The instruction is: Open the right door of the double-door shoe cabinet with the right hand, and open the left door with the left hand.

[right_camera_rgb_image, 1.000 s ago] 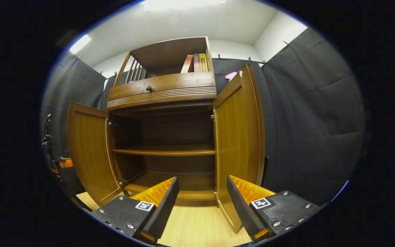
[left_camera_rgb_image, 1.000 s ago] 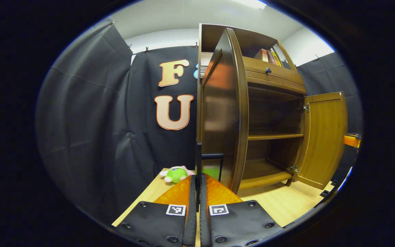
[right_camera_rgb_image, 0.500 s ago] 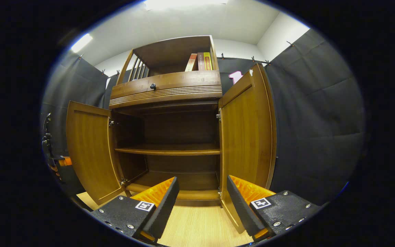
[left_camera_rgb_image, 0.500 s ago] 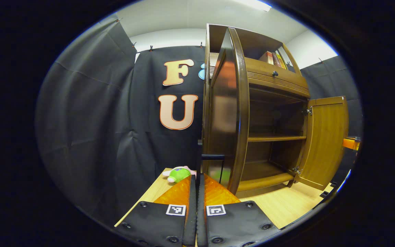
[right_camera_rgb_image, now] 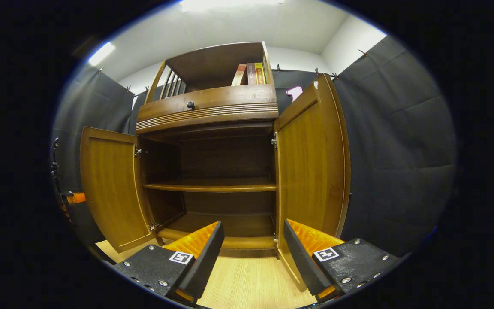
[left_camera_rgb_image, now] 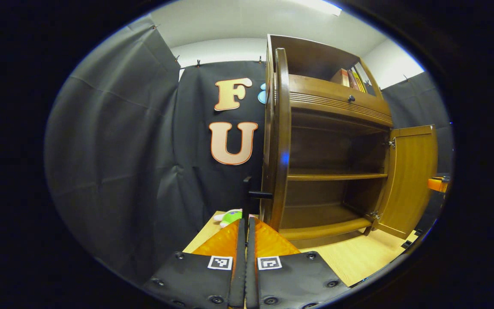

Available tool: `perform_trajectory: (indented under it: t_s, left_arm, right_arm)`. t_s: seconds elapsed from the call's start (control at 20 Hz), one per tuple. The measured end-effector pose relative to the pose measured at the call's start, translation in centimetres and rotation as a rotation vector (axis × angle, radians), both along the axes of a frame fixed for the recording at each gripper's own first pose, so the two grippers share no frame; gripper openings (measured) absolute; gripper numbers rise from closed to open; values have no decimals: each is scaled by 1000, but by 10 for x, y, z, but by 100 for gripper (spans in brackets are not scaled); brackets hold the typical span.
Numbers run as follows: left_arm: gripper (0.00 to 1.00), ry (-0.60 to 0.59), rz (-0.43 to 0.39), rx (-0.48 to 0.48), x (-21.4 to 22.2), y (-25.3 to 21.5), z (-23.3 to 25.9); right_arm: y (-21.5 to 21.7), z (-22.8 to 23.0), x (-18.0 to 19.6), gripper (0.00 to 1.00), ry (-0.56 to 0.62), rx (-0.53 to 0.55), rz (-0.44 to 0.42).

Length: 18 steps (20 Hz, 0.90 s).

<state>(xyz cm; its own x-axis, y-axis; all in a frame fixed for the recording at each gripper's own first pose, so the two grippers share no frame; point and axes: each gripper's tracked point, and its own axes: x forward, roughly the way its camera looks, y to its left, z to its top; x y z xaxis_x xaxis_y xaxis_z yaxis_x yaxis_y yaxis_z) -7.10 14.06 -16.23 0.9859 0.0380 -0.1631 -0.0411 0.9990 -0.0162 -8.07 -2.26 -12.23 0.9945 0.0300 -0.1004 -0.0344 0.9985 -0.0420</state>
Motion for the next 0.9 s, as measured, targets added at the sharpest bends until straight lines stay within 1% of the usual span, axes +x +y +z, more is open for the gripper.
perform_trajectory:
  t_s: [0.15, 0.25, 0.4, 0.5, 0.55, 0.6, 0.65, 0.8, 0.85, 0.9]
  left_arm:
    - [7, -9, 19, 41, -6, -5, 12]
    - [7, -16, 28, 36, -11, -10, 19]
    - [7, -39, 17, 6, -13, -22, 34]
    - [7, -48, 17, 23, -13, -28, 42]
    - [12, -54, 18, 41, -10, -32, 47]
    - [2, -57, 24, 60, -8, -34, 51]
    - [11, -56, 19, 66, -7, -39, 53]
    - [19, -46, -10, 52, -4, -63, 57]
    - [30, -51, -19, 56, -4, -70, 61]
    - [34, -58, -23, 65, -3, -76, 65]
  right_arm:
    - [-4, 1, 2, 87, -2, -4, -4]
    - [-8, 3, 4, 87, -5, 3, -7]
    - [-13, 8, 6, 87, -10, 3, -14]
    - [-19, 12, 9, 87, -19, -4, -22]
    - [-22, 15, 9, 87, -22, -7, -26]
    - [-25, 18, 10, 87, -25, -8, -30]
    - [-28, 21, 11, 87, -29, -7, -33]
    - [-35, 34, 14, 87, -50, -13, -42]
    - [-37, 38, 14, 87, -59, -20, -47]
    - [-39, 42, 15, 87, -67, -24, -48]
